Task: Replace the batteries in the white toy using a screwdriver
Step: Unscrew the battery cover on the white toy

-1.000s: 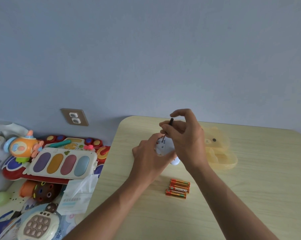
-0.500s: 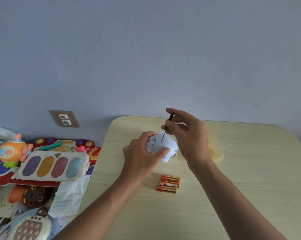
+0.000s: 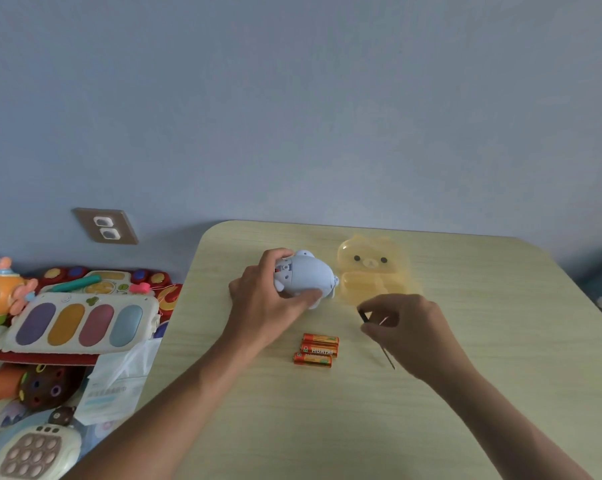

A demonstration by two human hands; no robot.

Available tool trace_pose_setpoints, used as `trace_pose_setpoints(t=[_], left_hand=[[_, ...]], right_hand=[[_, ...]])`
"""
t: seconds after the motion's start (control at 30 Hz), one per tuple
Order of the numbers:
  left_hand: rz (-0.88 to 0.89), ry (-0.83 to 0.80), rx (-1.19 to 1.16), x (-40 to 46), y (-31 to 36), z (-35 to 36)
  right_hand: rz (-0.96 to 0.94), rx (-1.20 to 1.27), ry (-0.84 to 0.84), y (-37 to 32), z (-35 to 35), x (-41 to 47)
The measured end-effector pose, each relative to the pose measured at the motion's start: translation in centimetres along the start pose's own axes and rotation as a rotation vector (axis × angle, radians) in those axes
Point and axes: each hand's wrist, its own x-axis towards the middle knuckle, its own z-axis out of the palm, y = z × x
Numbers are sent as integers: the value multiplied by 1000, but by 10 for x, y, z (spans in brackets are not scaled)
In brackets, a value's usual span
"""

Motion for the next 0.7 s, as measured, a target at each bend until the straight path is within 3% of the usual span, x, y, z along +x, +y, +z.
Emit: trace_pose_setpoints(t=[0.43,0.57,0.7], left_hand=[[-1,4,10,-1,2,-2],[-34,0,4,-1,3,-4],[-17,1,15,1,0,-3]], right_hand=[[-56,-249,-6,0,7,-7],[-276,-163,86,-26,0,7],[-568,-169,8,-59,13,40]])
